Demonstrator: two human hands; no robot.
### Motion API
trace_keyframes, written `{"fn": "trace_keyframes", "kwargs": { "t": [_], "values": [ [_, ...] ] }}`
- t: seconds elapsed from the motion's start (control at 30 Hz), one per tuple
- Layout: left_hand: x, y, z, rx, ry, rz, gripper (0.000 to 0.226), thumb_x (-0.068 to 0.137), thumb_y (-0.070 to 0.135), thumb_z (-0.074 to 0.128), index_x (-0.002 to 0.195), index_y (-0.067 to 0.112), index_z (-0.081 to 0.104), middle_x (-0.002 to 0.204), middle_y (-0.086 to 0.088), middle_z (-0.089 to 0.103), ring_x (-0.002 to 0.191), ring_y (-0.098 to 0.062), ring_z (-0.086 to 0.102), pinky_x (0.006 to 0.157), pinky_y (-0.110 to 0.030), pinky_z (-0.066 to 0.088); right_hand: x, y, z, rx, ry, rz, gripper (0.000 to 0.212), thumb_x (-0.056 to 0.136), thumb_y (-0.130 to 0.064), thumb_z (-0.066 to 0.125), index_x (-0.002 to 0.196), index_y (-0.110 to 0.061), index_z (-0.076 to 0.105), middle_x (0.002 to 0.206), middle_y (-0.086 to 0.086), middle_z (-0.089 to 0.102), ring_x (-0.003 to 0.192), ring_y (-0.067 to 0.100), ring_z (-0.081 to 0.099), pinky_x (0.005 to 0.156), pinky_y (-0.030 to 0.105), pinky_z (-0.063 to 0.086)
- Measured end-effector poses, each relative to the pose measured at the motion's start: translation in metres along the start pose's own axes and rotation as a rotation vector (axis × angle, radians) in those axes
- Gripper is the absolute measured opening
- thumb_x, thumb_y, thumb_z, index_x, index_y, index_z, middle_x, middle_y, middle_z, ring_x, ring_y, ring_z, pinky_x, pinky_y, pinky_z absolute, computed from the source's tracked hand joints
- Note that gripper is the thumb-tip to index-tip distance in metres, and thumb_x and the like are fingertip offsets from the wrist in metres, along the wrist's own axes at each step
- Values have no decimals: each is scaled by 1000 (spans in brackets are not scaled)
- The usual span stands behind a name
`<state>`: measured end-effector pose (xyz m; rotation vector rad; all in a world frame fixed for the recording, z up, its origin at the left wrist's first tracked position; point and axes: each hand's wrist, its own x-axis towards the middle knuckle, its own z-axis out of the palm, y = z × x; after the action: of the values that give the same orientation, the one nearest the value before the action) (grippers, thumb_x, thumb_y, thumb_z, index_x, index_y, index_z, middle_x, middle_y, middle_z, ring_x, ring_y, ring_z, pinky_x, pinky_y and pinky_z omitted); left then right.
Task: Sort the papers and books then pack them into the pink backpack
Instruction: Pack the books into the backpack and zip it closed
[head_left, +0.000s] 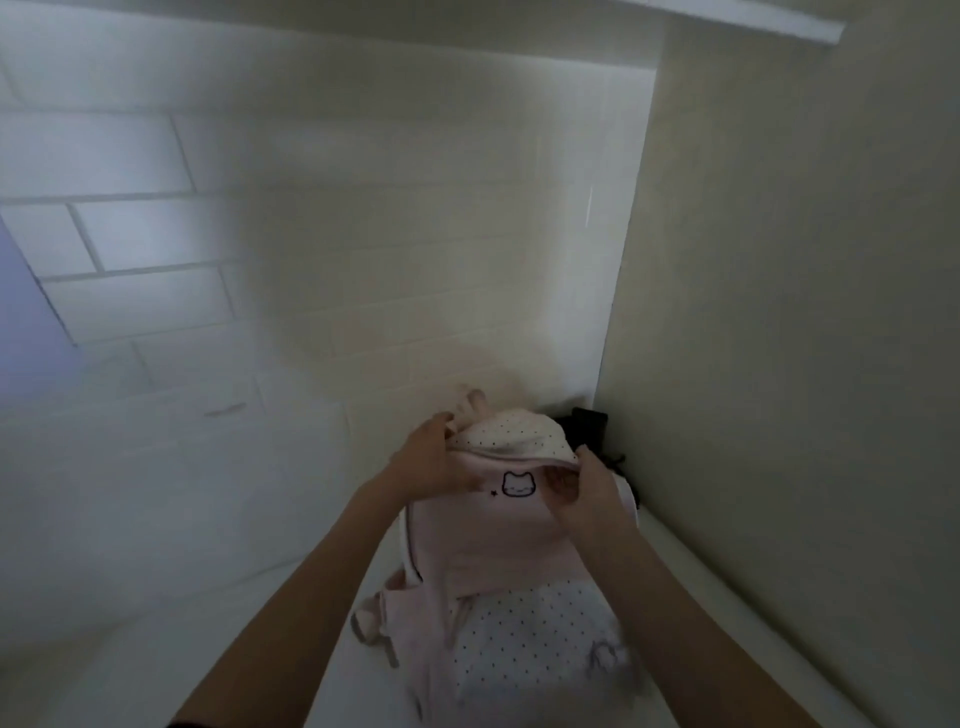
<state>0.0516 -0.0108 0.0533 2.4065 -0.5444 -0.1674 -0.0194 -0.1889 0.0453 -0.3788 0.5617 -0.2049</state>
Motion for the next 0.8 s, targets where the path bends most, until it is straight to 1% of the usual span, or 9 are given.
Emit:
{"fn": "trace_keyframes", "kwargs": {
  "t": [0.07,0.23,0.3,0.43,0.53,0.6,0.67,0.73,0.8],
  "values": [
    [5,-5,11,108,32,-4,94,67,44,81,141,9,34,140,-11,42,126,-25,44,105,-34,38,-7,-5,-13,-97,-9,-3,18,98,-21,50,90,-7,58,72,11,70,77,21,61,49,31,58],
    [17,3,19,-98,-168,9,74,70,66,64,121,15,53,123,-8,49,109,-18,48,95,-31,40,-11,-16,-47,-322,-76,-43,22,96,-24,54,111,-10,57,103,12,68,89,24,67,54,30,58],
    [27,9,23,-119,-167,-41,76,74,61,64,136,21,43,127,-6,45,106,-16,46,91,-29,38,-10,-19,-57,-325,-124,-48,26,96,-25,54,115,-9,57,101,13,72,85,25,72,56,30,57],
    [43,20,33,322,-213,23,59,77,47,67,127,21,49,122,-6,43,112,-26,47,91,-35,40,-7,-23,-69,-489,-173,-118,29,97,-29,51,115,-9,61,94,10,75,81,22,73,57,29,57],
    [47,25,45,521,-42,176,29,89,31,54,113,15,57,116,-8,53,107,-30,48,86,-37,38,-7,-28,-71,-520,-147,-143,22,96,-25,53,108,-8,62,84,8,75,70,19,72,55,29,56],
    [43,20,54,327,59,222,16,92,22,50,96,8,58,102,-12,63,98,-29,56,77,-34,38,-9,-35,-72,-633,-118,-156,18,94,-27,55,90,-11,61,60,3,68,51,15,64,51,28,53],
    [38,16,56,107,157,247,16,94,17,51,87,4,58,86,-15,66,81,-28,61,66,-31,36,-13,-48,-74,-911,-60,-227,33,92,-37,56,72,-10,56,50,2,58,44,16,58,49,31,52],
    [32,20,47,-53,292,263,18,94,13,52,79,9,60,71,-6,62,66,-20,56,57,-20,32,-17,-65,-75,-1329,58,-413,49,90,-48,53,56,-14,54,45,2,54,43,16,56,51,35,52],
    [27,34,32,-189,430,257,32,94,14,53,64,25,48,56,8,47,55,-5,44,52,-11,32,-20,-81,-73,-1570,182,-707,57,87,-50,55,41,-17,48,35,-5,43,37,10,43,47,29,39]
  ]
}}
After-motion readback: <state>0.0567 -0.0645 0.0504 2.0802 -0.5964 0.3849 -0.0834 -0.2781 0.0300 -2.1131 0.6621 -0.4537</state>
